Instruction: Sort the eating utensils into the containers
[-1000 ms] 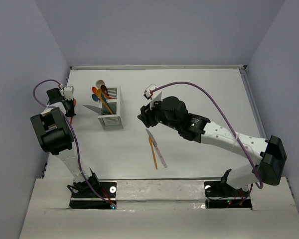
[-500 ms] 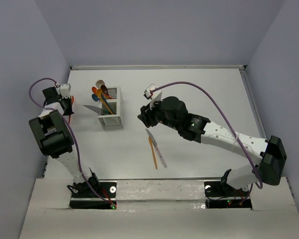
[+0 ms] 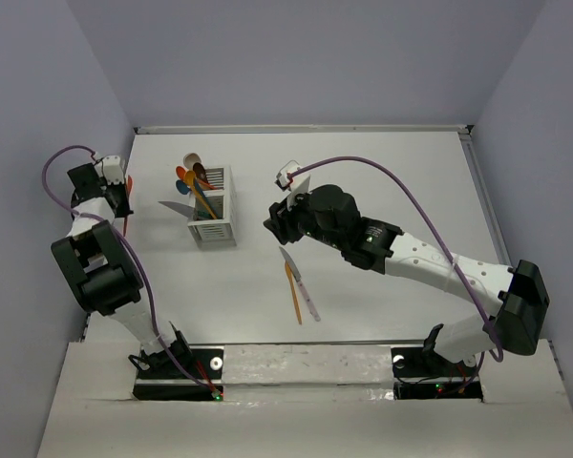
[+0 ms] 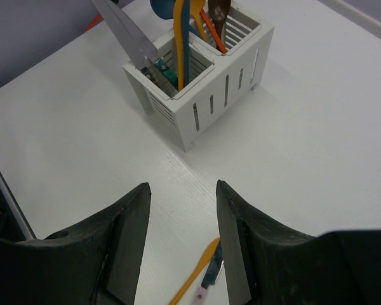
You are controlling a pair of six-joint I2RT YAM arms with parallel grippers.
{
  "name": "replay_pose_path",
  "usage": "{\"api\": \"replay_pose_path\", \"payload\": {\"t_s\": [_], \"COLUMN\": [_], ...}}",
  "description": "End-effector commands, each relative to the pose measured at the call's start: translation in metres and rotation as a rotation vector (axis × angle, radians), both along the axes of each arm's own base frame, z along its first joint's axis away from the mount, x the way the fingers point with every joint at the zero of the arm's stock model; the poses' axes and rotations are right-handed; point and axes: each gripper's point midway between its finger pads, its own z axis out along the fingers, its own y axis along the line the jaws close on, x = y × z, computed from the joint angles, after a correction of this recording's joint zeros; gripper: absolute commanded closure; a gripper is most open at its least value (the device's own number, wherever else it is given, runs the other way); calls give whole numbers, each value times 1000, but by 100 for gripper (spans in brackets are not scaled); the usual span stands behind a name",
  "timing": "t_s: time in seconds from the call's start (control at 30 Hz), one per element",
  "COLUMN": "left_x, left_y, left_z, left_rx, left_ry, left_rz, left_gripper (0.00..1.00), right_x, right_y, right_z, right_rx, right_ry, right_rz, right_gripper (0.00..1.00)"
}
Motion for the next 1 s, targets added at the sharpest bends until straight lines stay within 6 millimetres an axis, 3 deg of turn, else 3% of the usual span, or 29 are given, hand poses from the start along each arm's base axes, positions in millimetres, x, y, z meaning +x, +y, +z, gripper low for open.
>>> {"api": "replay_pose_path", "payload": {"t_s": [0.0,0.27,0.53,0.73,0.93,0.97], "left_x": [10,7,-1,-11,-23,-26], "left_y": [0,-6,-13,-23,-48,-53], "left_z": [57,90,156,195,241,253], "left_rx": [28,23,62,80,52,50], "left_ry": [-121,-181,-306,-375,-488,-517], "left_rz": [-18,-41,-64,-80,-139,-146], "left_gripper": [100,100,100,100,100,100], "right_x": [-3,-4,-3,0,8,10], "right_y": [5,5,10,18,33,35], "right_z": [14,17,24,31,48,60], "right_rx": [30,33,48,65,93,112], "right_ry": [-25,-24,-18,-13,-31,-47], "right_rz": [12,21,24,27,35,31], "right_gripper": [49,49,49,49,49,49]}}
